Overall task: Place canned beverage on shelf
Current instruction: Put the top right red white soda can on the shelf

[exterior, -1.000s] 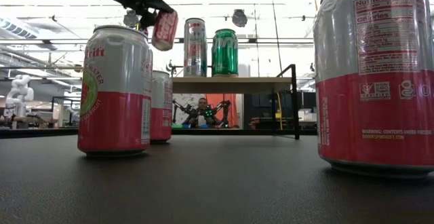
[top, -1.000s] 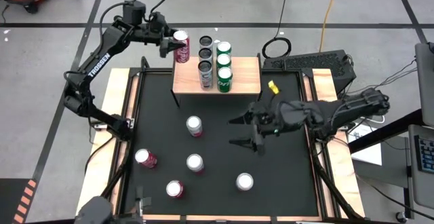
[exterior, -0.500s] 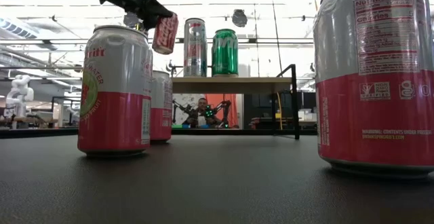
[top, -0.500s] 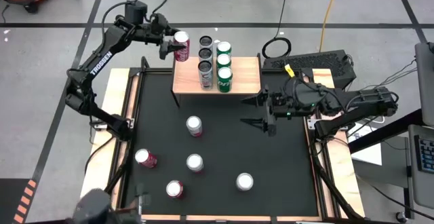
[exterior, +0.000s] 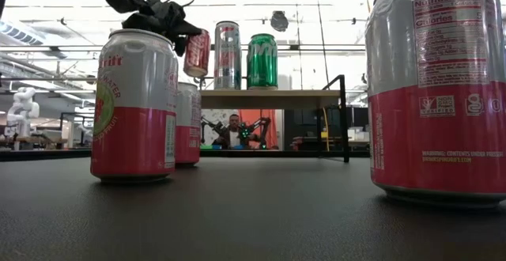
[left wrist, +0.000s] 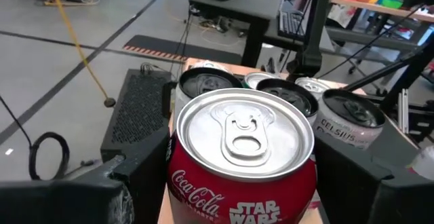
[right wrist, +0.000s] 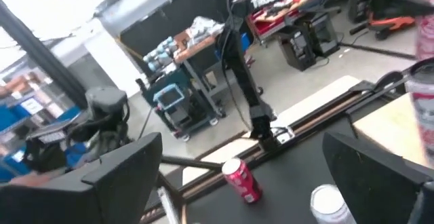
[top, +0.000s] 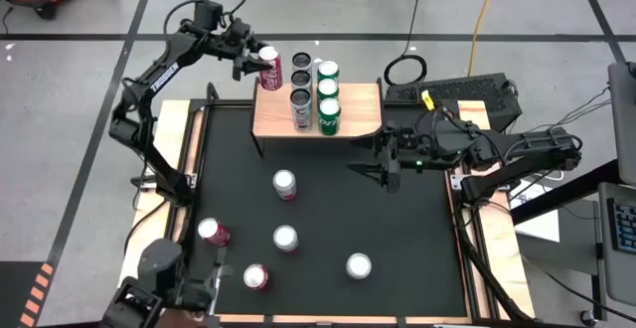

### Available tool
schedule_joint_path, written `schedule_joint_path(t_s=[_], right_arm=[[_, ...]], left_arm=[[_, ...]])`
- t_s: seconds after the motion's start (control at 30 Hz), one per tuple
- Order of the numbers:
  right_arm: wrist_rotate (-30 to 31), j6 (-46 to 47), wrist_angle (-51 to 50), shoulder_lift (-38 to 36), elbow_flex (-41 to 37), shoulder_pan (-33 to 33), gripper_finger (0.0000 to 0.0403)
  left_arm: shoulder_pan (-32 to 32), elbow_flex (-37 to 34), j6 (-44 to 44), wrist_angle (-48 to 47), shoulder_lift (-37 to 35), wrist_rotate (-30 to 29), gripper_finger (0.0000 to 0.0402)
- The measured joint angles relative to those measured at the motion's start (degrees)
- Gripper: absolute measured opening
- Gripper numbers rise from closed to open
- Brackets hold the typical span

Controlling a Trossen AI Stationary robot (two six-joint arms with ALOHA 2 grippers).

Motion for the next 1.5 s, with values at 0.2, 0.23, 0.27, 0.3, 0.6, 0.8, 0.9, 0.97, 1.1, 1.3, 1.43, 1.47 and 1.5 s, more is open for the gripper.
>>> schedule_joint_path(t_s=[0.2, 0.23, 0.27, 0.3, 0.6, 0.8, 0.9, 0.97, 1.1, 1.3, 1.43, 1.47, 1.5], right_arm=[[1.30, -0.02, -0.13, 0.02, 0.00, 0.00, 0.0386], [1.73, 0.08, -0.13, 0.02, 0.00, 0.00, 0.0386], [1.83, 0.26, -0.13, 0.02, 0.00, 0.00, 0.0386], [1.83, 0.41, -0.13, 0.02, 0.00, 0.00, 0.0386], [3.52, 0.40, -0.30, 0.02, 0.00, -0.23, 0.0386], [3.49, 0.42, -2.14, 0.02, 0.00, -1.33, 0.0386], [3.51, 0.42, -2.10, 0.02, 0.00, -2.00, 0.0386], [3.44, 0.41, -2.15, 0.02, 0.00, -2.34, 0.0386], [3.28, 0.23, -2.27, 0.02, 0.00, -2.93, 0.0386], [3.28, 0.04, -2.31, 0.02, 0.00, -3.30, 0.0386], [3.28, 0.03, -2.34, 0.02, 0.00, -3.29, 0.0386], [3.26, 0.04, -2.31, 0.02, 0.00, -3.28, 0.0386], [3.25, 0.02, -2.31, 0.02, 0.00, -3.28, 0.0386]], left_arm=[[0.00, 0.00, 3.37, -1.08, 1.16, 0.82, 0.0293], [0.02, -0.03, 4.03, -1.03, 1.56, 0.84, 0.0293], [0.02, -0.21, 4.60, -0.77, 1.96, 0.80, 0.0293], [0.06, -0.43, 4.91, -0.81, 2.36, 0.80, 0.0293], [0.11, -2.85, 6.76, -0.18, 3.98, 1.69, 0.0293], [0.11, -4.29, 7.67, 1.18, 3.99, -0.15, 0.0293], [-0.15, -4.76, 7.68, 1.26, 4.03, -0.99, 0.0293], [-0.15, -4.76, 7.70, 1.84, 4.01, -0.93, 0.0293], [-0.48, -4.76, 7.75, 2.49, 4.01, -2.68, 0.0293], [-2.10, -4.75, 7.66, 2.05, 3.92, -9.56, 0.0293], [-3.45, -4.74, 7.67, 2.23, 3.92, -9.80, 0.0294], [-3.61, -4.74, 7.65, 2.23, 3.92, -9.82, 0.0294], [-3.80, -4.74, 7.67, 2.20, 3.92, -9.84, 0.0294]])
